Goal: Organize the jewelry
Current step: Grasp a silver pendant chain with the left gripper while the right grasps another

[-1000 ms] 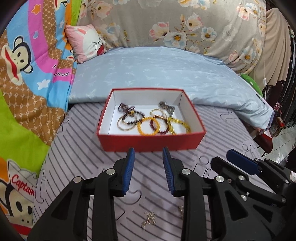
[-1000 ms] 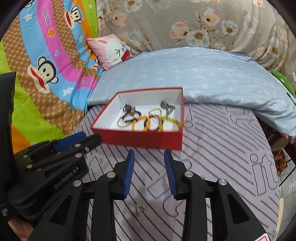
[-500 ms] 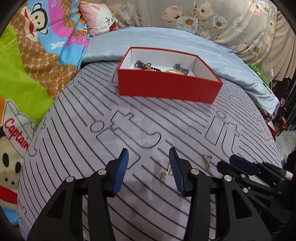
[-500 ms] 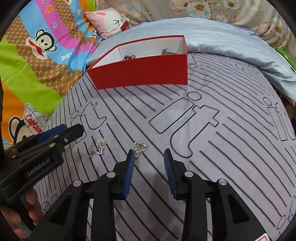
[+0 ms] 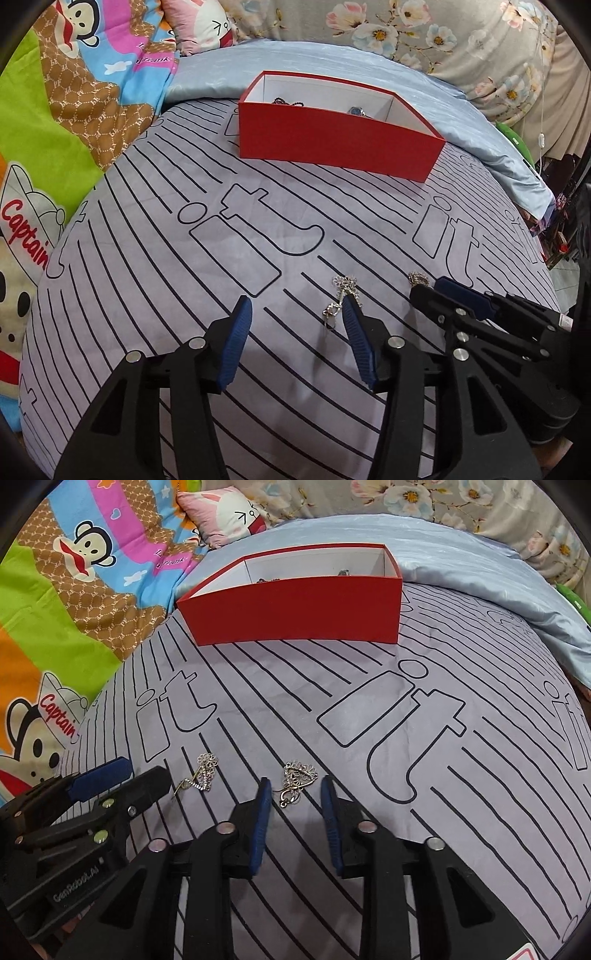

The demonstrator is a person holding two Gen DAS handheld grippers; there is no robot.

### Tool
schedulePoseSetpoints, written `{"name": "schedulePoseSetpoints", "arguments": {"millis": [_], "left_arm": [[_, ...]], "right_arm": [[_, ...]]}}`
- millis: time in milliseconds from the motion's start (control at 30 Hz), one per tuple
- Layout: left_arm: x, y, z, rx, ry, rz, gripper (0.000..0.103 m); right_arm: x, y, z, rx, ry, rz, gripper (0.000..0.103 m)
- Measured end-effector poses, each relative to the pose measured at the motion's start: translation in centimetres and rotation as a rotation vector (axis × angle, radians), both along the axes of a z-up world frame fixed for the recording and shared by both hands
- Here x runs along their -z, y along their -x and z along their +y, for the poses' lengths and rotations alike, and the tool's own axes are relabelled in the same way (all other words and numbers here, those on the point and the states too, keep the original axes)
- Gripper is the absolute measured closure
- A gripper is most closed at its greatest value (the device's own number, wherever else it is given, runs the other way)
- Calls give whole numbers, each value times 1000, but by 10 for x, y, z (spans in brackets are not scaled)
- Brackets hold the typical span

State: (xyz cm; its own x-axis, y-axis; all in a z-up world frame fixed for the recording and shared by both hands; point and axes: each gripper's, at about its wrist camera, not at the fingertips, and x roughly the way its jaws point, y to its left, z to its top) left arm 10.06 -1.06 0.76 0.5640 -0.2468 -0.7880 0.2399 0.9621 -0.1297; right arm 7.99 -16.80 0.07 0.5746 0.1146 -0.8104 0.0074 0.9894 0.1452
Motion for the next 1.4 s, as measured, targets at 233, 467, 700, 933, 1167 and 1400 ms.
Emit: {"name": "schedulePoseSetpoints", "arguments": {"millis": [233, 467, 700, 933, 1167, 1400], "left_arm": [[3, 1, -7, 16, 12, 7, 52], [10, -1, -19, 33, -3, 11, 52], [14, -2, -27, 38, -44, -19, 56], [15, -3, -28, 34, -71, -43, 74], [14, -4, -26, 32, -70, -42, 95], [13, -3, -22, 30, -46, -27, 96]], "right_arm": [[1, 2, -10, 13, -21, 1, 96], [0, 12, -16, 16, -34, 7, 97], [1, 22, -28, 38, -61, 14, 97], [1, 23, -30, 42, -67, 15, 97], [1, 25, -30, 45, -70, 15, 97], [-1, 26, -30, 44, -73, 14, 98]]}}
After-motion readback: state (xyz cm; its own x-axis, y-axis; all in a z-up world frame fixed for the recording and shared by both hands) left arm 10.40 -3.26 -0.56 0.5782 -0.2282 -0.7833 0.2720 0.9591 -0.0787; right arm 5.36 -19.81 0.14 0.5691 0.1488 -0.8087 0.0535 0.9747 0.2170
